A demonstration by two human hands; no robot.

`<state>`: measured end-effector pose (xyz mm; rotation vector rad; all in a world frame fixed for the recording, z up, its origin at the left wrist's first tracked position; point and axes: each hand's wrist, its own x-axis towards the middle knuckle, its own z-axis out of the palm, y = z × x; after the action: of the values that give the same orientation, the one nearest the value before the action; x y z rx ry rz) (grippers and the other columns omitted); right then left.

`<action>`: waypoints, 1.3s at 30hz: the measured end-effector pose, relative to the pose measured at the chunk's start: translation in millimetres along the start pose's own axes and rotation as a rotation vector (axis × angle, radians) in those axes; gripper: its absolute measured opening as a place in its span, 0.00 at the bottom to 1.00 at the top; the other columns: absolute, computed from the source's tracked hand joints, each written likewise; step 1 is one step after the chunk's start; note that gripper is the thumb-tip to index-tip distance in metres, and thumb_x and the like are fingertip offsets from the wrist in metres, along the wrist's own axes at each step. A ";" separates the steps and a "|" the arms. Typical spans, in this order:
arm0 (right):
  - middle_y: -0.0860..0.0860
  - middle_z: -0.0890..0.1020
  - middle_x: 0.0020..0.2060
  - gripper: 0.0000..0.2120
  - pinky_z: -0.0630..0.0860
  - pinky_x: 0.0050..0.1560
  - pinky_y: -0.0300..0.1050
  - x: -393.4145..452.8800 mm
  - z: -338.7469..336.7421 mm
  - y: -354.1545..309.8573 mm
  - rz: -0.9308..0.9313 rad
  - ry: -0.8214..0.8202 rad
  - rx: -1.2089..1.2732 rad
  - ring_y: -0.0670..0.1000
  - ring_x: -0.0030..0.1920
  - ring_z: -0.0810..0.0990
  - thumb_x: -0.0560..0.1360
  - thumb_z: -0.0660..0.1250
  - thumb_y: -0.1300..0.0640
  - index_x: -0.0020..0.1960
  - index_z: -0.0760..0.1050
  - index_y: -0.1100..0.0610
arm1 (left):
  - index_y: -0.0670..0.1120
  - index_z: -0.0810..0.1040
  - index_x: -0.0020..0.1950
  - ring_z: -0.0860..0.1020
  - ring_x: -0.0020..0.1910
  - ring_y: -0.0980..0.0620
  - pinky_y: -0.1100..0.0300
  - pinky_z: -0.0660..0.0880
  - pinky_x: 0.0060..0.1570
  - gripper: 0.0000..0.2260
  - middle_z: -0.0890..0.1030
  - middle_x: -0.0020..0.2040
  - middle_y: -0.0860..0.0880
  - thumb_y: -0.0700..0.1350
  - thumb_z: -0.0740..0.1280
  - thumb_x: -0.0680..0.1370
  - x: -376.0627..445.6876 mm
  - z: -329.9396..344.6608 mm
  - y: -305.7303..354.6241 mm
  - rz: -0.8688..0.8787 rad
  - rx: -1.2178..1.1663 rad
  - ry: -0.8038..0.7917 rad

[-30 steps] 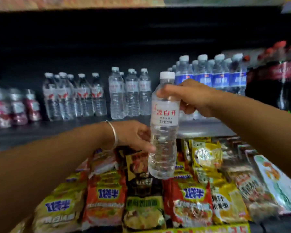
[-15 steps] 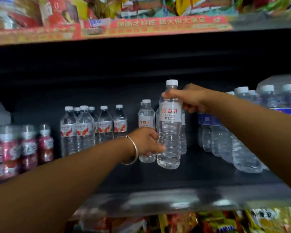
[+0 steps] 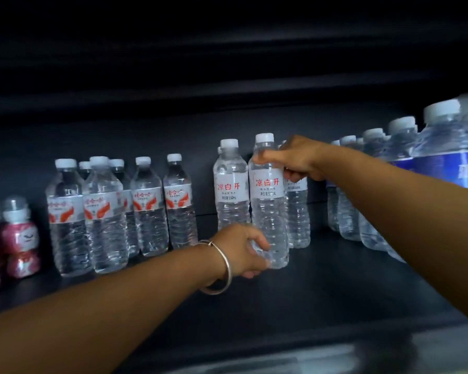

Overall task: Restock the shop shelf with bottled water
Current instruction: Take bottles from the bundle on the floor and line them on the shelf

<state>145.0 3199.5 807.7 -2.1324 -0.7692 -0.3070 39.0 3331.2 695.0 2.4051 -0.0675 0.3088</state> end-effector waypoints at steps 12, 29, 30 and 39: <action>0.55 0.79 0.36 0.26 0.78 0.40 0.46 -4.3 6.9 11.1 -0.078 0.085 0.108 0.51 0.36 0.77 0.65 0.72 0.37 0.45 0.75 0.60 | 0.42 0.77 0.56 0.82 0.47 0.41 0.50 0.79 0.53 0.12 0.82 0.45 0.39 0.39 0.70 0.74 13.9 15.6 6.1 -0.022 0.085 0.014; 0.56 0.74 0.65 0.24 0.69 0.61 0.46 -156.8 -28.8 42.8 -0.162 -0.103 -0.679 0.57 0.65 0.71 0.76 0.66 0.52 0.70 0.67 0.53 | 0.42 0.77 0.59 0.77 0.57 0.46 0.60 0.71 0.56 0.15 0.79 0.58 0.45 0.48 0.68 0.75 -39.8 38.5 76.9 0.014 0.615 0.124; 0.56 0.73 0.66 0.24 0.70 0.63 0.48 -171.6 -35.8 46.1 -0.166 -0.103 -0.715 0.58 0.65 0.71 0.76 0.65 0.52 0.71 0.67 0.53 | 0.43 0.76 0.60 0.76 0.58 0.47 0.60 0.71 0.57 0.16 0.78 0.59 0.45 0.48 0.68 0.75 -48.3 46.3 87.9 0.039 0.623 0.141; 0.54 0.75 0.63 0.21 0.66 0.62 0.53 -328.1 -78.8 109.0 -0.087 -0.143 -0.913 0.58 0.65 0.72 0.74 0.65 0.49 0.66 0.69 0.52 | 0.47 0.72 0.61 0.72 0.61 0.44 0.50 0.69 0.61 0.20 0.72 0.60 0.44 0.50 0.69 0.72 -122.3 175.9 147.1 0.206 0.643 0.058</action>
<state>-40.5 2949.8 637.5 -2.9988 -0.9098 -0.6500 -63.3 3100.6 632.8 3.0291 -0.2189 0.5644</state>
